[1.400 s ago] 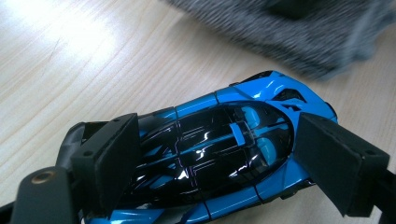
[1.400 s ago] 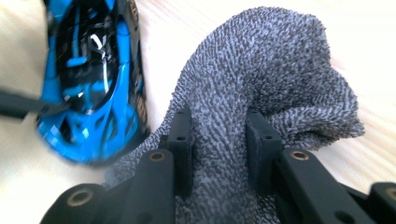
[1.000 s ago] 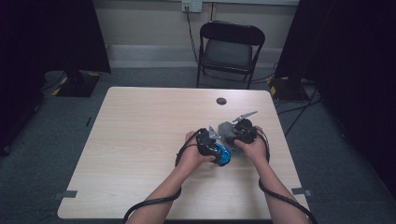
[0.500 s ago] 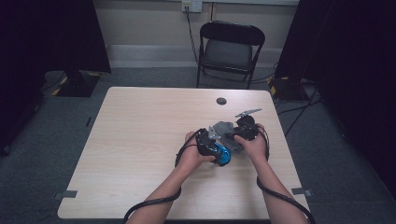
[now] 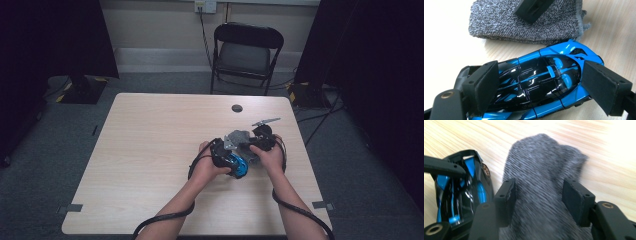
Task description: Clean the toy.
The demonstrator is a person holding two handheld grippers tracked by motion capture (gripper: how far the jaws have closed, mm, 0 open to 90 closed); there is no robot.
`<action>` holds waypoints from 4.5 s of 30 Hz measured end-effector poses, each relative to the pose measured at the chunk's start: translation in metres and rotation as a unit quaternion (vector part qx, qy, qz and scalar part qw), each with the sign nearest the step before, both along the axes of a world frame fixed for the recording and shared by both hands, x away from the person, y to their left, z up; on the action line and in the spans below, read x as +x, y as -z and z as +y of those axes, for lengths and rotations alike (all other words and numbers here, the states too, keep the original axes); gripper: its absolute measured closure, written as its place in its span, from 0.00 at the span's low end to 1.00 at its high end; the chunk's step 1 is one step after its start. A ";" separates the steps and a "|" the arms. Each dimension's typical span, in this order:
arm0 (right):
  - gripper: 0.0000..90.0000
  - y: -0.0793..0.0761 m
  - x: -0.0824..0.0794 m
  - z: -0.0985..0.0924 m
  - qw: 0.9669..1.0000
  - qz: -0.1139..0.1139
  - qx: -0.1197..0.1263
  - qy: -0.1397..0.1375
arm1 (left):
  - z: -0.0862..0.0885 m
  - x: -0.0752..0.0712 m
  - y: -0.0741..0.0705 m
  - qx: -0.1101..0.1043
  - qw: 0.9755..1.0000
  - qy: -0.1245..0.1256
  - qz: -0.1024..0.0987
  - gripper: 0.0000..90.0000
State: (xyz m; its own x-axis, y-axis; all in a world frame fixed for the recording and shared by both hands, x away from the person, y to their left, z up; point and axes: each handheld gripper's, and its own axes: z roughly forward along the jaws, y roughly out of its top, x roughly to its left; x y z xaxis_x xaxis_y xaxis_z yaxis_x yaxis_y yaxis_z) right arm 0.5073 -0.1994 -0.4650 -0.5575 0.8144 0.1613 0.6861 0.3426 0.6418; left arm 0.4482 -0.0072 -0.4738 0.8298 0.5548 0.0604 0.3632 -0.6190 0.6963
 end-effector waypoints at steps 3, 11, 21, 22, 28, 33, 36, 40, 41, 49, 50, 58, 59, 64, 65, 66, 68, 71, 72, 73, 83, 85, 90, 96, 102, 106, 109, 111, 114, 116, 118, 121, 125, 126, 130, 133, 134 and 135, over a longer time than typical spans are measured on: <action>0.52 0.004 0.003 0.011 1.000 0.004 0.029 -0.011 | 0.000 0.000 0.000 -0.003 1.000 0.001 -0.001 0.16; 0.53 -0.003 0.000 0.022 0.999 -0.017 0.019 -0.039 | 0.001 0.000 0.000 -0.003 1.000 0.002 0.000 0.17; 0.47 -0.005 -0.011 -0.006 1.000 -0.016 0.004 -0.009 | 0.001 0.000 0.000 -0.004 1.000 0.003 -0.001 0.17; 0.47 -0.002 -0.011 -0.005 1.000 -0.015 -0.001 -0.009 | 0.001 0.000 0.001 -0.005 1.000 0.003 -0.001 0.17; 0.60 0.017 -0.004 0.009 1.000 -0.004 -0.017 -0.015 | 0.001 -0.001 0.001 -0.008 1.000 0.003 -0.003 0.17; 0.81 0.011 0.002 0.016 1.000 -0.006 -0.025 -0.017 | 0.001 -0.001 0.002 -0.011 1.000 0.004 -0.004 0.17; 0.83 0.005 0.008 0.029 0.998 -0.021 -0.040 -0.047 | 0.002 -0.001 0.002 -0.013 1.000 0.004 -0.005 0.17; 0.83 0.009 0.012 0.040 0.996 -0.027 -0.048 -0.074 | 0.002 -0.002 0.002 -0.013 1.000 0.005 -0.006 0.17; 0.83 0.013 0.012 0.050 0.994 -0.034 -0.056 -0.084 | 0.002 -0.002 0.002 -0.015 1.000 0.004 -0.006 0.17; 0.86 0.013 0.010 0.052 0.988 -0.043 -0.076 -0.125 | 0.002 -0.001 0.002 -0.015 1.000 0.002 -0.005 0.17; 0.86 0.013 0.009 0.050 0.988 -0.041 -0.074 -0.127 | 0.002 -0.001 0.002 -0.015 1.000 0.002 -0.004 0.17; 0.87 0.011 0.005 0.036 0.985 -0.035 -0.068 -0.154 | 0.003 -0.001 0.003 -0.020 1.000 0.001 -0.006 0.18; 0.87 0.011 0.004 0.034 0.986 -0.031 -0.065 -0.153 | 0.003 -0.001 0.003 -0.020 1.000 0.001 -0.007 0.18; 0.87 0.009 -0.001 0.022 0.982 -0.026 -0.069 -0.172 | 0.003 -0.002 0.003 -0.020 1.000 0.002 -0.006 0.18; 0.87 0.009 -0.002 0.019 0.982 -0.025 -0.067 -0.174 | 0.003 -0.002 0.003 -0.020 1.000 0.002 -0.007 0.18; 0.87 0.009 -0.003 0.017 0.982 -0.026 -0.067 -0.176 | 0.003 -0.002 0.003 -0.021 1.000 0.002 -0.007 0.18; 0.87 0.009 -0.006 0.012 0.982 -0.024 -0.063 -0.177 | 0.003 -0.002 0.003 -0.021 1.000 0.003 -0.007 0.18; 0.87 0.009 -0.009 0.006 0.983 -0.022 -0.061 -0.174 | 0.003 -0.002 0.003 -0.020 1.000 0.003 -0.007 0.18; 0.87 0.009 -0.012 0.002 0.983 -0.021 -0.058 -0.173 | 0.003 -0.001 0.003 -0.020 1.000 0.003 -0.007 0.18; 0.87 0.009 -0.012 0.002 0.983 -0.021 -0.058 -0.173 | 0.003 -0.001 0.003 -0.020 1.000 0.003 -0.007 0.18; 0.87 0.010 -0.029 -0.020 0.983 -0.022 -0.051 -0.174 | 0.003 -0.001 0.003 -0.019 1.000 0.004 -0.007 0.18; 0.87 0.010 -0.030 -0.022 0.983 -0.022 -0.052 -0.174 | 0.003 -0.001 0.003 -0.021 1.000 0.003 -0.007 0.18; 0.87 0.010 -0.041 -0.032 0.983 -0.021 -0.053 -0.173 | 0.004 -0.001 0.003 -0.020 1.000 0.005 -0.007 0.18; 0.87 0.011 -0.053 -0.044 0.985 -0.017 -0.043 -0.169 | 0.004 -0.001 0.003 -0.021 1.000 0.004 -0.007 0.18; 0.87 0.011 -0.066 -0.053 0.985 -0.012 -0.036 -0.167 | 0.004 -0.001 0.003 -0.020 1.000 0.005 -0.006 0.18; 0.87 0.010 -0.076 -0.059 0.984 -0.005 -0.036 -0.172 | 0.004 0.000 0.003 -0.020 1.000 0.005 -0.006 0.18; 0.86 0.007 -0.085 -0.065 0.983 0.000 -0.037 -0.181 | 0.004 -0.001 0.003 -0.020 1.000 0.004 -0.006 0.18; 0.86 0.005 -0.088 -0.071 0.984 0.000 -0.028 -0.178 | 0.004 -0.001 0.003 -0.020 1.000 0.004 -0.006 0.18; 0.86 0.003 -0.091 -0.077 0.984 -0.002 -0.024 -0.174 | 0.004 0.000 0.002 -0.019 1.000 0.003 -0.005 0.18; 0.86 -0.001 -0.093 -0.083 0.986 -0.007 -0.021 -0.167 | 0.004 0.000 0.002 -0.019 1.000 0.003 -0.005 0.18; 0.86 -0.005 -0.093 -0.088 0.987 -0.013 -0.011 -0.162 | 0.004 0.000 0.002 -0.019 1.000 0.003 -0.005 0.18; 0.86 -0.019 -0.088 -0.093 0.989 -0.033 0.003 -0.141 | 0.004 -0.001 0.003 -0.019 1.000 0.003 -0.006 0.18; 0.86 -0.030 -0.075 -0.089 0.991 -0.050 0.000 -0.126 | 0.004 -0.001 0.003 -0.020 1.000 0.003 -0.007 0.18; 0.86 -0.030 -0.075 -0.089 0.991 -0.050 0.000 -0.126 | 0.004 -0.001 0.003 -0.021 1.000 0.003 -0.008 0.18; 0.86 -0.034 -0.058 -0.076 0.991 -0.059 -0.011 -0.117 | 0.004 -0.001 0.004 -0.024 1.000 0.003 -0.010 0.18; 0.86 -0.033 -0.040 -0.060 0.991 -0.058 -0.026 -0.116 | 0.004 -0.001 0.003 -0.020 1.000 0.003 -0.007 0.18; 0.86 -0.033 -0.040 -0.060 0.991 -0.058 -0.026 -0.116 | 0.004 -0.001 0.003 -0.020 1.000 0.003 -0.007 0.18; 0.86 -0.033 -0.036 -0.055 0.991 -0.058 -0.029 -0.115 | 0.004 -0.001 0.003 -0.020 1.000 0.003 -0.008 0.18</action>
State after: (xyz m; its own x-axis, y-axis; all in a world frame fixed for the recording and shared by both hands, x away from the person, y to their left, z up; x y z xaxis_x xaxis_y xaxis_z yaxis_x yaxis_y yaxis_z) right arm 0.4711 -0.2547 -0.4324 -0.7422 0.6689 0.0427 0.5083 0.5201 0.6864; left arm 0.4471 -0.0036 -0.4766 0.8321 0.5523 0.0510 0.3489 -0.5926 0.7260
